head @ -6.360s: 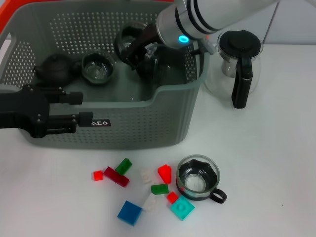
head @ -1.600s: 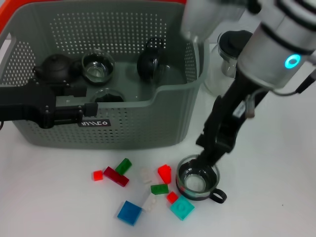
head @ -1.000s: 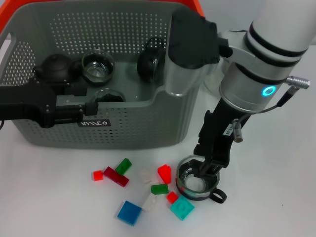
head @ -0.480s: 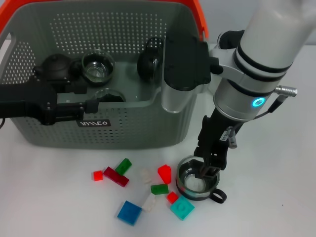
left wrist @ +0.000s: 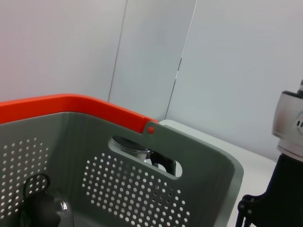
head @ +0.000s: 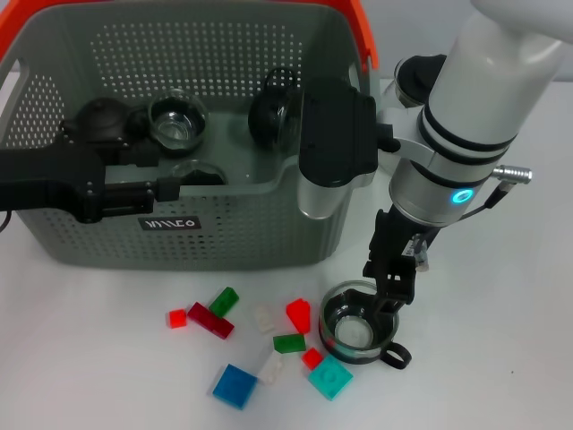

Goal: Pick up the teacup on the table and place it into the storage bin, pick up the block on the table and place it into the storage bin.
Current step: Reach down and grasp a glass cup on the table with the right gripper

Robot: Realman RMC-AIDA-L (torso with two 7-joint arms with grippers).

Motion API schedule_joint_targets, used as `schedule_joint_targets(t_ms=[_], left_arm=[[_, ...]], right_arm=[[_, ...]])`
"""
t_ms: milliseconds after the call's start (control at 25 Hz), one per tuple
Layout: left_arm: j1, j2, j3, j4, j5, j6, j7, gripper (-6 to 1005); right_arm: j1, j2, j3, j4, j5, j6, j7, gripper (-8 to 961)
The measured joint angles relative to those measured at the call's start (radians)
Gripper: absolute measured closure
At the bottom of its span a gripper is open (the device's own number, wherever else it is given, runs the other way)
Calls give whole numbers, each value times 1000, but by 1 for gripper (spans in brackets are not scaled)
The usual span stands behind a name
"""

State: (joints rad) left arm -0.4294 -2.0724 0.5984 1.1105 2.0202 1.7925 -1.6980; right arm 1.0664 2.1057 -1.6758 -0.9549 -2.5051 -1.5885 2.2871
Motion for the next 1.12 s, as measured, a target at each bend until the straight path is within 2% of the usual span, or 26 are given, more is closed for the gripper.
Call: schedule_joint_targets(t_ms=[1120], left_arm=[[-2,0,1,0,0,-5,-7,372]], right_arm=[[-3,5,-25,99,6,114,1,468]])
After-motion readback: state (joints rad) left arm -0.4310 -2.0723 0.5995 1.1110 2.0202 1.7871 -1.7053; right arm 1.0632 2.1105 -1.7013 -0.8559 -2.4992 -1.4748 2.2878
